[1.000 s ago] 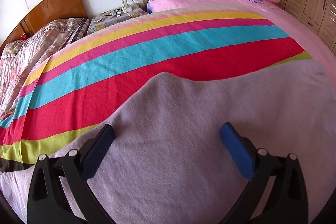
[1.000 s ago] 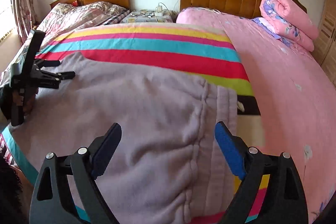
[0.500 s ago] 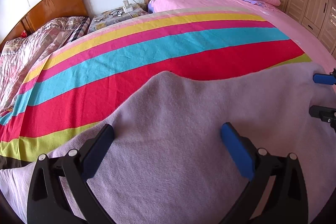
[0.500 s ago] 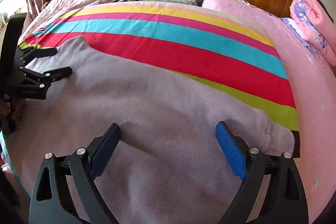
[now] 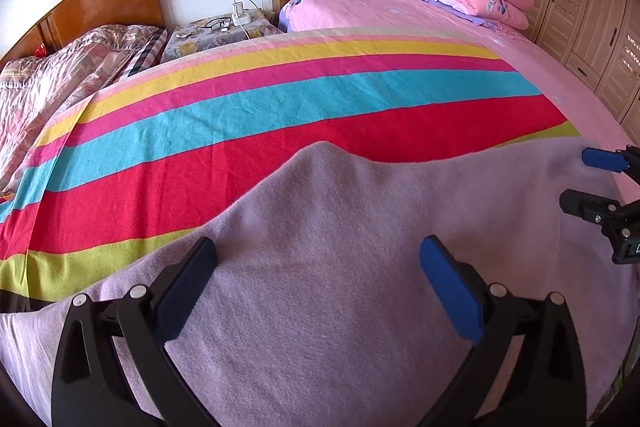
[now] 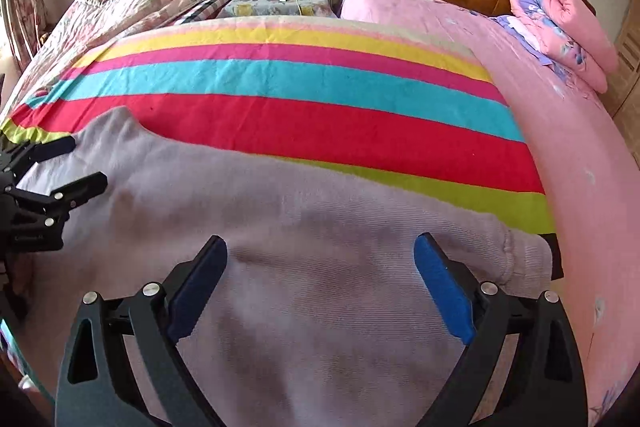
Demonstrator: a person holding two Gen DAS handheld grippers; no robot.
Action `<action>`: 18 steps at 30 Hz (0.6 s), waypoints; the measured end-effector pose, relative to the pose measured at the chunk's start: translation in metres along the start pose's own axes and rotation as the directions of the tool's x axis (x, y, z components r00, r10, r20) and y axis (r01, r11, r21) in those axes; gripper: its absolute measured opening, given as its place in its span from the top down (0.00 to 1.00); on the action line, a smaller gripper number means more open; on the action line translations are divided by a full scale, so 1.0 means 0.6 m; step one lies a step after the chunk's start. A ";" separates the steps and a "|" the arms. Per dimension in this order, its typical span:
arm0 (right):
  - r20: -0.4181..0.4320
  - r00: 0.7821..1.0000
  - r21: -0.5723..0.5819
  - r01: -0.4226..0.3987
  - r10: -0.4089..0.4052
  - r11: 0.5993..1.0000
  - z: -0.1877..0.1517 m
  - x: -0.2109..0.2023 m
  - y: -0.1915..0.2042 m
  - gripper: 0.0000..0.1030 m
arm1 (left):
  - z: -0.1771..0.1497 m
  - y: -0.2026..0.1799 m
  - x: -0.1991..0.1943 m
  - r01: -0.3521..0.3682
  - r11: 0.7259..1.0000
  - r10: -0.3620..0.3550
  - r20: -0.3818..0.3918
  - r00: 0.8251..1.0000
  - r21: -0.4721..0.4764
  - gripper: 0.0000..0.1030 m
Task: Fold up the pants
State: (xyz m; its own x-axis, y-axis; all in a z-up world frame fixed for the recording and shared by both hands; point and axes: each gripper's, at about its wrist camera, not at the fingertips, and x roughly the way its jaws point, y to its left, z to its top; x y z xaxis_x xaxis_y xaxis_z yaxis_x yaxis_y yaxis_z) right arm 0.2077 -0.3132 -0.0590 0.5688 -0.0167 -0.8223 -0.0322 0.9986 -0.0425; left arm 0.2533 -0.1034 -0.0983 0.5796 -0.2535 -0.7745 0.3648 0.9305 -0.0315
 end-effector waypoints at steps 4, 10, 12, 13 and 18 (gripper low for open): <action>0.032 0.997 -0.043 -0.072 0.073 0.996 0.014 -0.018 0.072 0.12 | -0.016 0.032 -0.063 0.002 1.000 -0.002 0.045 0.999 -0.013 0.01; -0.008 0.973 -0.137 -0.228 0.230 0.964 0.042 0.000 0.216 0.11 | -0.078 0.147 -0.143 -0.129 0.990 0.131 0.043 0.990 -0.052 0.01; -0.029 0.963 -0.182 -0.270 0.270 0.945 0.048 0.011 0.273 0.12 | -0.103 0.203 -0.162 -0.180 0.977 0.184 0.020 0.983 -0.115 0.01; -0.039 0.956 -0.201 -0.293 0.291 0.935 0.051 0.014 0.300 0.12 | -0.115 0.231 -0.171 -0.204 0.968 0.208 0.012 0.978 -0.149 0.01; -0.091 0.925 -0.319 -0.379 0.370 0.869 0.058 0.030 0.421 0.11 | -0.157 0.360 -0.186 -0.285 0.910 0.280 -0.062 0.958 -0.299 0.01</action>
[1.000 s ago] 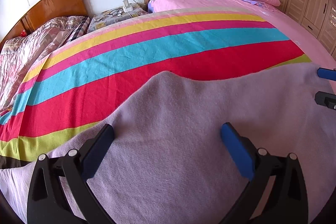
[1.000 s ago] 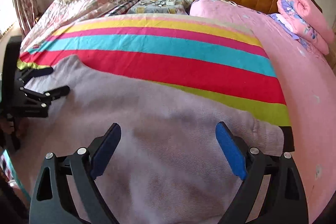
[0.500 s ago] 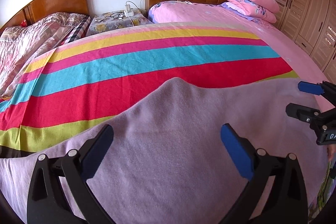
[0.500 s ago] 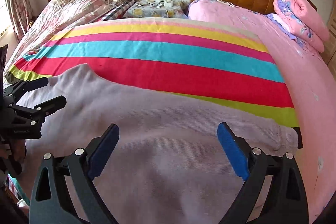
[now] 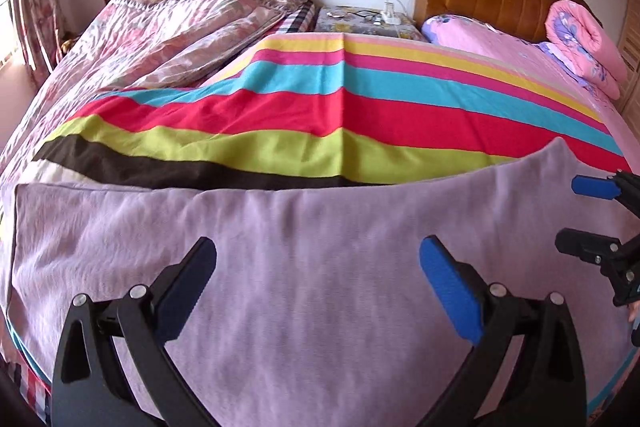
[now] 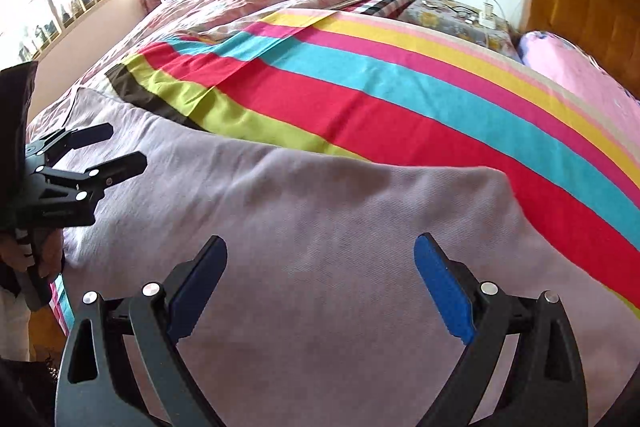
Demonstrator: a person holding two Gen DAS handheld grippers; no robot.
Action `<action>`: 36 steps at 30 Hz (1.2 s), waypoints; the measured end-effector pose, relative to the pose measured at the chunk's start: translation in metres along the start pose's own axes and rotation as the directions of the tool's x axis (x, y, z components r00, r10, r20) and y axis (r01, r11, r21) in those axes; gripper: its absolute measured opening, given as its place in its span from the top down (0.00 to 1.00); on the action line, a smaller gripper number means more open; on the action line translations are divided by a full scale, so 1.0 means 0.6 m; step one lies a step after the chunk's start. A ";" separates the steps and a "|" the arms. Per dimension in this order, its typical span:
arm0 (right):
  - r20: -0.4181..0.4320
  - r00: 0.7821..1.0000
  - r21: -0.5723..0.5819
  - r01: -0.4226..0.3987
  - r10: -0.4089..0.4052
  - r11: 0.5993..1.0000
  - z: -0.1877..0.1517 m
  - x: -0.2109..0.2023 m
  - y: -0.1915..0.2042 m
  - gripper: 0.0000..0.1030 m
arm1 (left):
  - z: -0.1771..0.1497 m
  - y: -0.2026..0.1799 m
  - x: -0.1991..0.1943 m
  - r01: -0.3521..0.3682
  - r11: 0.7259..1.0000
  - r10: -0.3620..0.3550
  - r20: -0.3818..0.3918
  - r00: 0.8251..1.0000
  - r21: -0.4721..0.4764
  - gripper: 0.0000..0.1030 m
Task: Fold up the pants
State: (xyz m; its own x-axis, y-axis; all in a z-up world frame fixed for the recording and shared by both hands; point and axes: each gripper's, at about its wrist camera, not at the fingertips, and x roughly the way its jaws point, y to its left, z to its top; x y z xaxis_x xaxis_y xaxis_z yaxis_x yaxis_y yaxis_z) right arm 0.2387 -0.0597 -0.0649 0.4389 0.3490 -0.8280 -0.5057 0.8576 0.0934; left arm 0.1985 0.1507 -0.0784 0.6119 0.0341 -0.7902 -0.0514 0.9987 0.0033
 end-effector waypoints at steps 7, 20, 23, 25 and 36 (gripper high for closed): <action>0.004 1.000 0.100 0.025 -0.025 0.995 0.033 0.042 -0.017 0.12 | -0.005 0.032 0.034 -0.031 0.999 0.029 -0.046 0.999 -0.039 0.01; 0.063 0.965 0.113 0.248 -0.256 0.962 0.073 0.059 0.003 0.17 | -0.003 0.029 0.041 -0.028 0.998 0.026 -0.034 0.999 -0.055 0.01; 0.046 0.983 0.021 0.178 -0.179 0.984 0.077 0.068 0.036 0.15 | -0.004 0.029 0.041 -0.033 0.998 0.032 -0.033 0.999 -0.055 0.01; 0.019 0.983 -0.037 0.184 -0.184 0.982 0.074 0.093 0.049 0.11 | -0.004 0.030 0.040 -0.033 0.998 0.031 -0.033 0.999 -0.055 0.01; 0.041 0.989 -0.058 0.146 -0.143 0.988 0.095 0.113 0.076 0.05 | -0.002 0.027 0.038 -0.033 0.998 0.032 -0.030 0.999 -0.060 0.01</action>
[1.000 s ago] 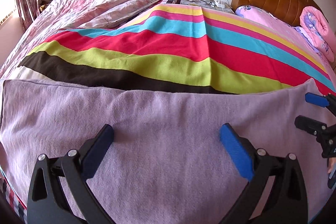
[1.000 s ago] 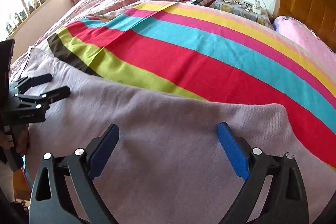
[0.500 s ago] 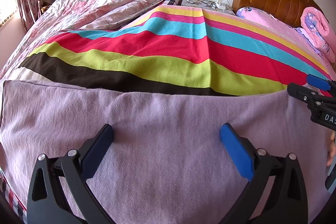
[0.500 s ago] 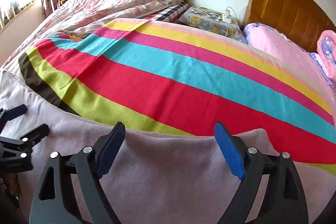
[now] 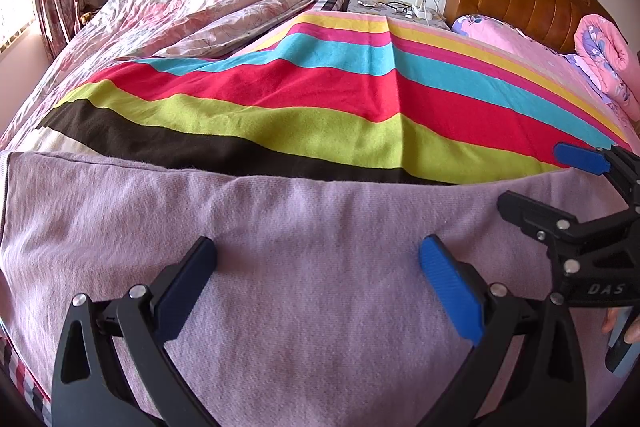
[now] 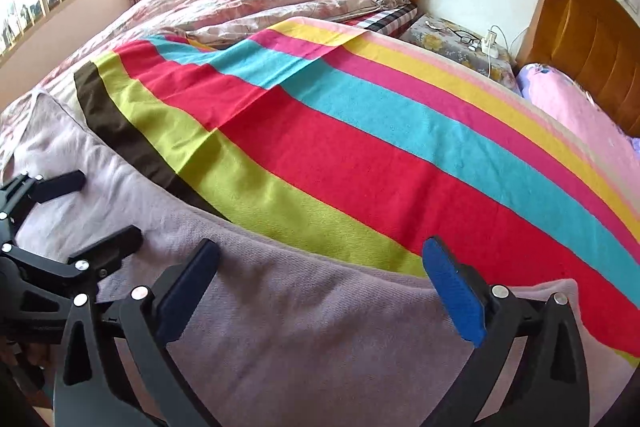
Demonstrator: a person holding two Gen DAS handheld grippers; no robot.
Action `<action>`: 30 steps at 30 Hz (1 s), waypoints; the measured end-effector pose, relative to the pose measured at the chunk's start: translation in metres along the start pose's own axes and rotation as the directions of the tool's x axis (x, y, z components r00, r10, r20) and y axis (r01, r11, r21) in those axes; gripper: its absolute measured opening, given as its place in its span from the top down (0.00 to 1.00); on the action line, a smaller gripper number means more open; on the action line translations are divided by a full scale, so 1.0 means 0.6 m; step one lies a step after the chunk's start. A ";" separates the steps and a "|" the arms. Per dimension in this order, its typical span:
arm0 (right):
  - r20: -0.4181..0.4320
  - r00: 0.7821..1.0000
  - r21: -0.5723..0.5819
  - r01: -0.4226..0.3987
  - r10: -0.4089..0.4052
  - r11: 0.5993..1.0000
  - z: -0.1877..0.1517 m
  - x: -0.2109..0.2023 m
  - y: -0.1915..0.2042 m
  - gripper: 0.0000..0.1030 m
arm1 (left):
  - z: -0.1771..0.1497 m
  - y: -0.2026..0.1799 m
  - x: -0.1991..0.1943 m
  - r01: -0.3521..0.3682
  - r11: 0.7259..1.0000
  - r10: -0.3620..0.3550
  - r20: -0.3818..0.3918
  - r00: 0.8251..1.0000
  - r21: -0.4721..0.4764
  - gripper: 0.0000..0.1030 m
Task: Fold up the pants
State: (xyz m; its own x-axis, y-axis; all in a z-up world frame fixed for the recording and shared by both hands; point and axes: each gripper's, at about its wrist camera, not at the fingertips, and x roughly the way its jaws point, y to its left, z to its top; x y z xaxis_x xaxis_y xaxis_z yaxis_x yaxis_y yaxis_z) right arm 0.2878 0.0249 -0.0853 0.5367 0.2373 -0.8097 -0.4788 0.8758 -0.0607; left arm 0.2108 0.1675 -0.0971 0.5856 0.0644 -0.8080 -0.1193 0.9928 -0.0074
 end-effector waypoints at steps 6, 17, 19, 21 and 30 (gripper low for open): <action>0.045 0.999 0.111 0.012 -0.017 0.994 0.010 -0.019 -0.035 0.05 | 0.002 0.000 0.000 0.005 1.000 -0.005 0.000 1.000 -0.002 0.01; -0.019 1.000 0.065 0.025 -0.023 0.998 -0.088 -0.079 -0.043 0.05 | 0.002 -0.001 0.000 0.005 1.000 -0.005 0.001 1.000 -0.001 0.01; -0.045 0.998 0.071 0.046 -0.043 0.996 -0.108 -0.075 -0.053 0.05 | 0.002 0.000 0.000 0.004 1.000 -0.004 0.001 1.000 -0.001 0.01; -0.040 0.999 0.130 0.016 -0.011 0.991 -0.119 -0.076 -0.074 0.05 | 0.002 0.000 0.000 0.003 1.000 -0.003 0.001 1.000 -0.001 0.01; -0.080 0.996 0.191 0.050 -0.036 0.980 -0.156 -0.102 -0.124 0.04 | 0.001 0.000 0.000 0.003 1.000 -0.003 0.001 1.000 -0.001 0.01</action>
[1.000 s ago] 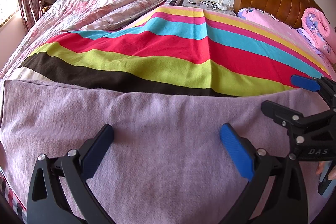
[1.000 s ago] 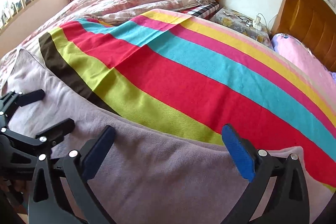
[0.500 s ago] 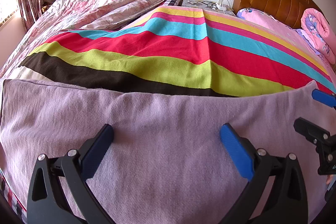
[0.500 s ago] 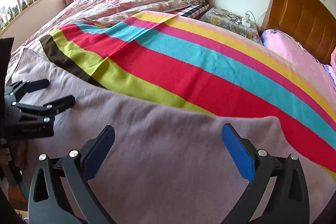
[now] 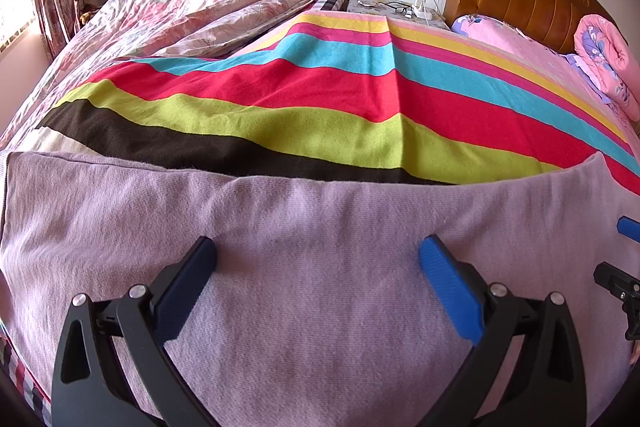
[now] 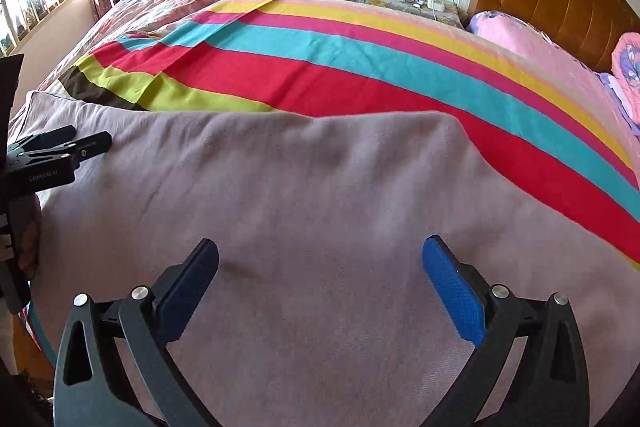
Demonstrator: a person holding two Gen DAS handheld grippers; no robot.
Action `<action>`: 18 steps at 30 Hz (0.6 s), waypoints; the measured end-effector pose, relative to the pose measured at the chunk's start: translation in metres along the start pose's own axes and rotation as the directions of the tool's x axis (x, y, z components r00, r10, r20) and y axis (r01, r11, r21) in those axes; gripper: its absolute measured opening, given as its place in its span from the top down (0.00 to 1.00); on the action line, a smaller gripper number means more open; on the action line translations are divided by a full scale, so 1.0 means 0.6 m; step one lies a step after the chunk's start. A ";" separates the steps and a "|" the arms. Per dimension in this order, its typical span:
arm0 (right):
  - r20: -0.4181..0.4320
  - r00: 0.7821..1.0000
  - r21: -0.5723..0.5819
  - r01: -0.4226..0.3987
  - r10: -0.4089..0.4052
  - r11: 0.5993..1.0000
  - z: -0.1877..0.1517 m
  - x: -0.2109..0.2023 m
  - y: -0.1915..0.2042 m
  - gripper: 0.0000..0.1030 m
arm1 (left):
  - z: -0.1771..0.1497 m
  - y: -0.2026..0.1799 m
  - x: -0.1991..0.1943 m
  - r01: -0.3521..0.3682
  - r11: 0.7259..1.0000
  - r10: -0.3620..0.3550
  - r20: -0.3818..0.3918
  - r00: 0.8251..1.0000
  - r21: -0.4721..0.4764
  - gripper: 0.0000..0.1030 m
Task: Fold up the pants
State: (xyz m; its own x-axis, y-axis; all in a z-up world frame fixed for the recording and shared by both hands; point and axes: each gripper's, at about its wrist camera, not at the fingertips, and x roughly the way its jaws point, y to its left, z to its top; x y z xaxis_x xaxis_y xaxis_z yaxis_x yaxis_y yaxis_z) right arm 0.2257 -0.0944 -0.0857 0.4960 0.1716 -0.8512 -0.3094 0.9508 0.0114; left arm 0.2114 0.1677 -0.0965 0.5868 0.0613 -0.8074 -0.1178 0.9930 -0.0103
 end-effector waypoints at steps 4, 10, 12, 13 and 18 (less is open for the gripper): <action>0.026 1.000 0.064 0.004 -0.006 0.998 -0.012 -0.014 -0.030 0.04 | 0.000 0.001 0.000 0.001 1.000 -0.001 0.000 1.000 0.000 0.01; -0.011 0.996 0.089 0.084 -0.083 0.992 -0.030 -0.019 -0.089 0.04 | -0.013 0.040 -0.060 0.086 0.994 -0.081 0.082 0.993 -0.069 0.01; -0.016 0.990 0.145 0.139 -0.138 0.980 -0.035 -0.031 -0.122 0.04 | -0.033 0.083 -0.118 0.095 0.989 -0.076 0.166 0.983 -0.109 0.01; -0.015 0.986 0.177 0.169 -0.169 0.970 -0.036 -0.038 -0.138 0.04 | -0.046 0.111 -0.146 0.082 0.987 -0.053 0.204 0.978 -0.135 0.01; 0.084 0.990 0.182 0.098 -0.115 0.978 -0.012 -0.059 -0.116 0.04 | -0.144 0.311 -0.231 0.077 0.892 0.045 0.256 0.965 -0.446 0.02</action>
State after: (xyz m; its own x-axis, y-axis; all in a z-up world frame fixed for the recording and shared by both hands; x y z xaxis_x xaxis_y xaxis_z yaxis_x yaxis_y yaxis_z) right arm 0.2234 -0.1684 -0.0601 0.5949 0.0820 -0.7996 -0.1064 0.9941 0.0228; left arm 0.0390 0.3359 -0.0374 0.7667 0.1302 -0.6287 -0.4175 0.8450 -0.3342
